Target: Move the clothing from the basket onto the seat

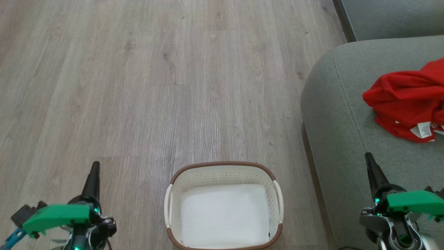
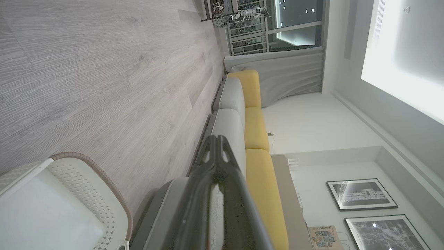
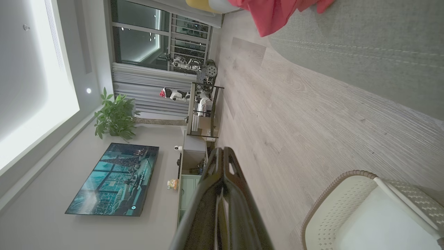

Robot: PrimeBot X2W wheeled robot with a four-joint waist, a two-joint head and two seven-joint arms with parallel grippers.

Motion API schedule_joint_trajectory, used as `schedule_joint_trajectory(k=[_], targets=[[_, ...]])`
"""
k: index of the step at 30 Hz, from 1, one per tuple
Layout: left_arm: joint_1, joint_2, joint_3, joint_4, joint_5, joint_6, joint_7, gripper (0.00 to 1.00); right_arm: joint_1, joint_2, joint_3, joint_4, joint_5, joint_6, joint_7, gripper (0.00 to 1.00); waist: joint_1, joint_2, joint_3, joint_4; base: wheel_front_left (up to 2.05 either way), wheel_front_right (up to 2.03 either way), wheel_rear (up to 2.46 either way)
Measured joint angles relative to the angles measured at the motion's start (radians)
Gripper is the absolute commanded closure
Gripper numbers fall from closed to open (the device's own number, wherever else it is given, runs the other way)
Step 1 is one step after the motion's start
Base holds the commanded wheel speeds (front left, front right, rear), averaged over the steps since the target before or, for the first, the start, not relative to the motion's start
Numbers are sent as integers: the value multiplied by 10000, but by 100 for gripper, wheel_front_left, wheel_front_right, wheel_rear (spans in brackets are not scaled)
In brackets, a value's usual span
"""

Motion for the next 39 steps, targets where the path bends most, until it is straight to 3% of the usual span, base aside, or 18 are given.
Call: schedule_joint_trajectory(k=[14,39], targets=[[-151,-31,171,0,-1565,-84,351,100,-186,58,-238,123,1344,0,349,100,0,0,-40,-46,0,0,0],[-195,-50,176,-6,-1670,-86,351,100,-221,75,-280,127,1394,0,435,100,0,0,-40,-46,0,0,0]])
